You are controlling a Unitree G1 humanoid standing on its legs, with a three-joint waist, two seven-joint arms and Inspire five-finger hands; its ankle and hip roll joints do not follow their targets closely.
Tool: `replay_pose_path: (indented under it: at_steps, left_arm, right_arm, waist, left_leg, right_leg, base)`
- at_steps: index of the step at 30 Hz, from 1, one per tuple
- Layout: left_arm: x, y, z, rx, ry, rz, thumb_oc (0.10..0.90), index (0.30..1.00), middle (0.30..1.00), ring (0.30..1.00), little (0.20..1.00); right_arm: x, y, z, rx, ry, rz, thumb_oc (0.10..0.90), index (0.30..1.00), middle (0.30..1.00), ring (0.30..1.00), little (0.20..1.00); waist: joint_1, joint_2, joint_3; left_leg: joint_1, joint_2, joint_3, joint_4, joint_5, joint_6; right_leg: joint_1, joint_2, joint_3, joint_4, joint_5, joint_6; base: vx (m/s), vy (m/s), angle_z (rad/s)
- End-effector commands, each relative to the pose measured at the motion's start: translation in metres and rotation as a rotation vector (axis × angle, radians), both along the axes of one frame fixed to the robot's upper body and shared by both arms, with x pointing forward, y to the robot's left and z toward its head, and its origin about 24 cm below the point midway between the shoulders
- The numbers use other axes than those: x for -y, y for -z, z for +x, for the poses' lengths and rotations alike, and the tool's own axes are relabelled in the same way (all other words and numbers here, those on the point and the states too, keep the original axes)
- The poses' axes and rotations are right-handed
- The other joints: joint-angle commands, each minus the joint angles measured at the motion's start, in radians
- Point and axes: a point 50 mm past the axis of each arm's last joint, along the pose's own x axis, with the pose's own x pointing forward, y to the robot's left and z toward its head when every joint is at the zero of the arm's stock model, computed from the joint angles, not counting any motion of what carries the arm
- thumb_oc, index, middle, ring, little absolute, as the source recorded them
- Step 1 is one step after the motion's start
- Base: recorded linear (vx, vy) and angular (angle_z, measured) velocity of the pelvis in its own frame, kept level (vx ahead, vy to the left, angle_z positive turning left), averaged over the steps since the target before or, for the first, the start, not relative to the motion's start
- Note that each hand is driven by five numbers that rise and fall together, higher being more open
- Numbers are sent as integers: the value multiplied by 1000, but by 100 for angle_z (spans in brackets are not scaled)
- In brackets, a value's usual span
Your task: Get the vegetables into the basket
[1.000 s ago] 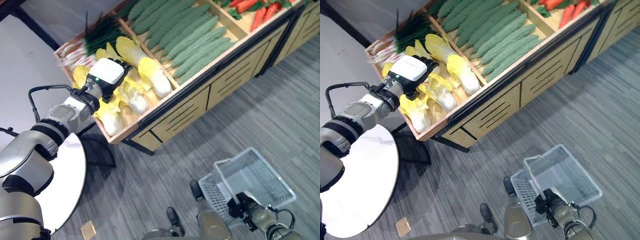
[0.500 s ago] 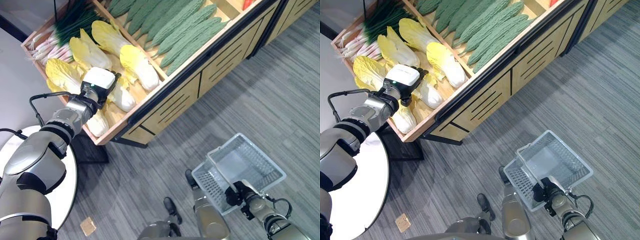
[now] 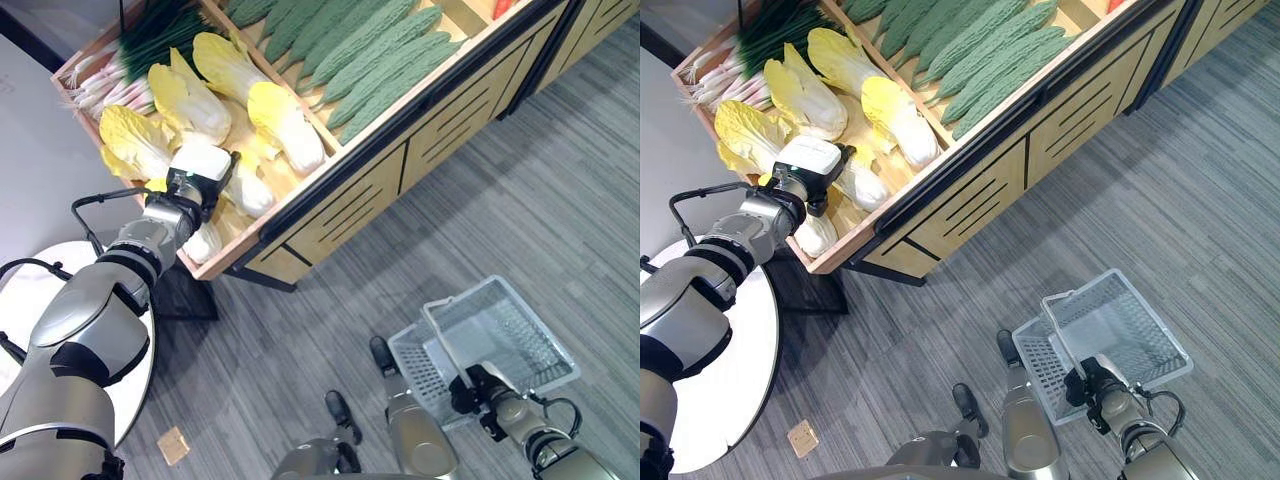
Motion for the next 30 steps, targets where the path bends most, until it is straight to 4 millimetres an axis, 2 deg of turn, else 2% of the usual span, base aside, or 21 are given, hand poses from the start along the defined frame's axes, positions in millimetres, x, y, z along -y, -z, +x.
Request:
replay_pose_path:
  at_steps: [1,16,25,27,30]
  left_arm:
    - [-30,-21,-3,87,-119,-26,400,300,300,300,300]
    - [-18,-14,-2,108,-74,-43,400,300,300,300,300]
    - [-5,-6,-5,168,-36,-301,400,300,300,300,300]
    - [3,-14,-7,213,26,-339,400,300,300,300,300]
    - [4,-19,-9,234,46,-355,400,300,300,300,300]
  right_arm:
    - [-20,19,-23,-69,-28,70,400,300,300,300,300]
    - [-24,23,-32,-80,-30,81,400,300,300,300,300]
    - [-21,26,-41,-102,5,79,400,300,300,300,300]
    - [-21,29,-49,-122,9,81,400,300,300,300,300]
    - [-20,30,-53,-140,9,82,400,300,300,300,300]
  waist:
    - [-19,-36,-53]
    - [-13,-65,-66]
    - [11,-82,-78]
    - [22,-92,-88]
    - [27,-99,-94]
  left_leg:
    - [-19,-1,-38,1,-21,-22]
    - [-62,5,-29,1,-11,-28]
    - [-12,7,-57,1,-19,-25]
    - [8,6,-78,1,-23,-23]
    - [26,6,-89,1,-27,-20]
  right_leg:
    - [57,-50,6,-3,-97,111]
    - [12,-44,13,-3,-89,110]
    - [74,-47,-15,-3,-108,103]
    - [106,-50,-33,-3,-116,99]
    - [129,-52,-45,-3,-122,98]
  base:
    - [0,0,0]
    - [0,-1,-1]
    - [-9,6,1]
    - [-51,49,20]
    - [-31,40,37]
